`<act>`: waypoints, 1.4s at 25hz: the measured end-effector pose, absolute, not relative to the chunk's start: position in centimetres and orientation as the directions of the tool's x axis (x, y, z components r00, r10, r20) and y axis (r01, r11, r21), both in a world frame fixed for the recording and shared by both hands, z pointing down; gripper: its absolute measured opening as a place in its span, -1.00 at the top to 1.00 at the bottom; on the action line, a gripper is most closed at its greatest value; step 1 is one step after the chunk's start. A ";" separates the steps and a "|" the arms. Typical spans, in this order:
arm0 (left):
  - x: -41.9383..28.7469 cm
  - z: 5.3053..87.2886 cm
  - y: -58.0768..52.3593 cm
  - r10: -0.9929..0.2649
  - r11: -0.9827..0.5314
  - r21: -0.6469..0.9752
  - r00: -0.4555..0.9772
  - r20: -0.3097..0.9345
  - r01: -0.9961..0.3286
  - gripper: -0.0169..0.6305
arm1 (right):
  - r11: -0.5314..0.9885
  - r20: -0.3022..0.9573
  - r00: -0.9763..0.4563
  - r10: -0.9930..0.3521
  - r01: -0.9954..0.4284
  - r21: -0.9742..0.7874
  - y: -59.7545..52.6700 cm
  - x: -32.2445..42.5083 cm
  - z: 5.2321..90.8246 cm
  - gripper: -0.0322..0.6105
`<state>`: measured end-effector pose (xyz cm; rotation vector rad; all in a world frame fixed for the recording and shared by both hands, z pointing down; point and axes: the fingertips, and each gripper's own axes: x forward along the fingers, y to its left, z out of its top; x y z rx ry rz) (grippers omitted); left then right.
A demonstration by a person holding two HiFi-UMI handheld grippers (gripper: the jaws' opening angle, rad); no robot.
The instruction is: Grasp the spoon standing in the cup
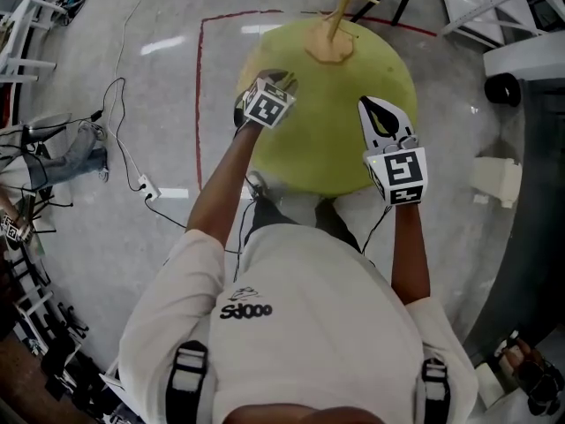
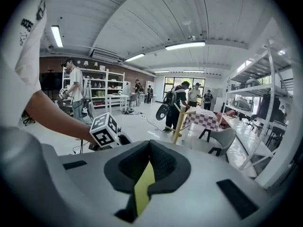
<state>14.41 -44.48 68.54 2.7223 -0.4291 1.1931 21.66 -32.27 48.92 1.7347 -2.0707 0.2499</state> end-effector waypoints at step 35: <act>6.6 47.9 -44.0 -0.428 -0.901 -0.110 0.815 0.390 -0.420 0.79 | 0.225 0.266 -0.167 -0.949 -0.953 0.205 -33.9 17.6 40.3 0.83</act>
